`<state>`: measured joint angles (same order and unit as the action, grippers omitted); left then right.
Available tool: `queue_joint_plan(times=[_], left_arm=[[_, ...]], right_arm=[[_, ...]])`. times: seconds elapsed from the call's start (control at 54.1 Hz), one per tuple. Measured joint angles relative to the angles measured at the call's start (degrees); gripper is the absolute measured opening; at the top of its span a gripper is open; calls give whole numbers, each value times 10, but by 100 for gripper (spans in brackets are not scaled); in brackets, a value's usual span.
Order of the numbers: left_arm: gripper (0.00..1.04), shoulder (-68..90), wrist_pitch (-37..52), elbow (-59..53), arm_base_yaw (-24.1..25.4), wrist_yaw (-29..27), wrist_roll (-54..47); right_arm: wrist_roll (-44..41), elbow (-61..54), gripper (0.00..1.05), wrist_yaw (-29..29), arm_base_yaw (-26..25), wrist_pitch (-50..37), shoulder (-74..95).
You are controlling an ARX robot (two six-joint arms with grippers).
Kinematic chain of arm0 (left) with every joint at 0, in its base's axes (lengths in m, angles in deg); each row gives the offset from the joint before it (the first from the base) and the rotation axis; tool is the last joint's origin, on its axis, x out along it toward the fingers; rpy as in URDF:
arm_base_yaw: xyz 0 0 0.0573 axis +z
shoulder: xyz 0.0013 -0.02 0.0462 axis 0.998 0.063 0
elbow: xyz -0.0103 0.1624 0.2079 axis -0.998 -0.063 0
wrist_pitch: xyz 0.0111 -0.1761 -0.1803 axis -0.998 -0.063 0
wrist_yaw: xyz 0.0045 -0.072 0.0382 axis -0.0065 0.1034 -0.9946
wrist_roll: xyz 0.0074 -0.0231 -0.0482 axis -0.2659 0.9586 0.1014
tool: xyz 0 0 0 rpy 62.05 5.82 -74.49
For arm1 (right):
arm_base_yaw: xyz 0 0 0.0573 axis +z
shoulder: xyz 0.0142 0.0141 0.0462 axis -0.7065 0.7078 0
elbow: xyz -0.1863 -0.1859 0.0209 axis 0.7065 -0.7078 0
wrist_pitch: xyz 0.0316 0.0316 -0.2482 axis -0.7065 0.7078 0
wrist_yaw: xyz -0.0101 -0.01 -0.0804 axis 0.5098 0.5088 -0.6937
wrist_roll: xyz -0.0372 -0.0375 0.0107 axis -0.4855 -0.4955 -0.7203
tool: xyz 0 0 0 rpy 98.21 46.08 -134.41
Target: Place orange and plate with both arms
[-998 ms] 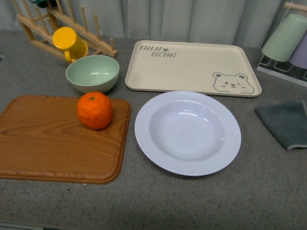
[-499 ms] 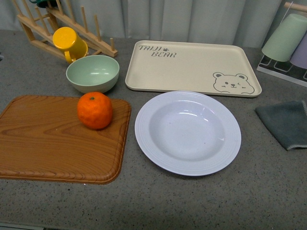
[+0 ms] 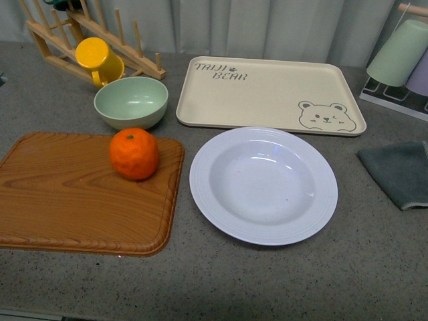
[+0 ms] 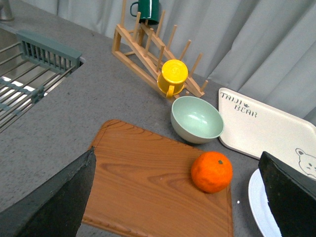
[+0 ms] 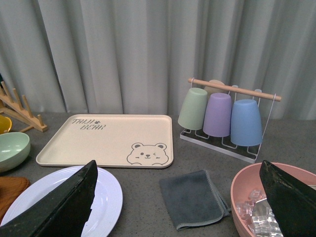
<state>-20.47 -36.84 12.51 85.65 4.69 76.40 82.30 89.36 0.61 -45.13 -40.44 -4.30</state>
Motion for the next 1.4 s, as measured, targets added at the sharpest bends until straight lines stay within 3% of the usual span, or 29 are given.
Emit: queue_joint_plan(times=[0.185,0.296,0.425,0.776,1.405], left_arm=[[98,263,160,70,-27,40,15],[98,404,198,123,-45,47,25],[98,520,207,177,-71,70,39],[98,695,207,284,-118,55,43],[98,844,186,399,-130,74,35]], right_arm=[[0,0,96,0,0,0,0],[0,0,96,0,0,0,0],[0,0,96,0,0,0,0],[0,0,96,0,0,0,0],[0,0,96,0,0,0,0]])
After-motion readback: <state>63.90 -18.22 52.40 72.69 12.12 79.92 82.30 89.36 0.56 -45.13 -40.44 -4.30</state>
